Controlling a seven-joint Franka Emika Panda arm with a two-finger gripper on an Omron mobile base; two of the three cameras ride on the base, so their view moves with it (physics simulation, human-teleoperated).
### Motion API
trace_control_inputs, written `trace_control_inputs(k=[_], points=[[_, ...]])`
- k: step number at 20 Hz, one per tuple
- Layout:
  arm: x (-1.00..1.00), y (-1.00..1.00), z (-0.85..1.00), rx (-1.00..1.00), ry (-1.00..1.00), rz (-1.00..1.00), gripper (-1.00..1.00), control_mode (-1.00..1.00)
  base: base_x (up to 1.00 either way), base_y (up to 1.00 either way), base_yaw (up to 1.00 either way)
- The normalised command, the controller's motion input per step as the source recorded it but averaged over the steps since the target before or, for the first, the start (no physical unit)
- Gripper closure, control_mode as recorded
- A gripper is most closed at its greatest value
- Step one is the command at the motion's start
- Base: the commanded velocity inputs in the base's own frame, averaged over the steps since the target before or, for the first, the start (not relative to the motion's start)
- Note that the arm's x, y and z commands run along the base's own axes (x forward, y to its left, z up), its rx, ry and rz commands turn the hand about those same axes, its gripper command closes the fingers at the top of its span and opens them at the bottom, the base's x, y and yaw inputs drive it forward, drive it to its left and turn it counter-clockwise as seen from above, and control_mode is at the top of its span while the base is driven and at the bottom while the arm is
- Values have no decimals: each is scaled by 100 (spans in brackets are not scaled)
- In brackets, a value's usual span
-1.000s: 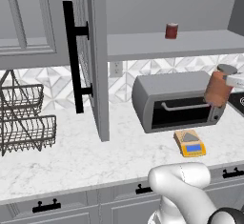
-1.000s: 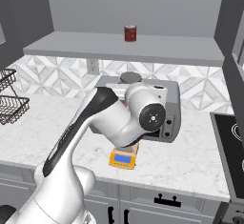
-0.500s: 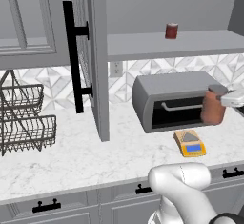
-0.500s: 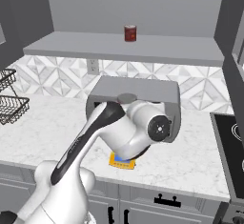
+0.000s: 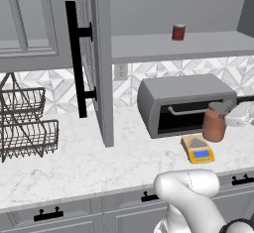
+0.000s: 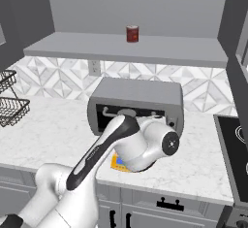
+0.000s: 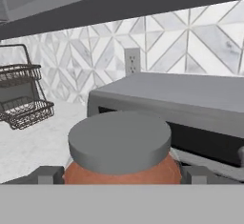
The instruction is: Pick the honey bottle and place it on the digital scale for weighing, and close the cabinet.
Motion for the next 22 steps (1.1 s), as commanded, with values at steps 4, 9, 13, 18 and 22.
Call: trace_control_inputs(k=[4, 9, 13, 18, 22], points=[[30, 0, -37, 0, 1, 9, 100, -100, 0, 0, 0], [14, 0, -28, 2, 1, 3, 100, -100, 0, 0, 0], [15, 0, -36, 4, 0, 2, 100, -100, 0, 0, 0], [22, 0, -12, 1, 0, 0, 100, -100, 0, 0, 0], [35, 0, -14, 0, 0, 0, 100, -100, 0, 0, 0]])
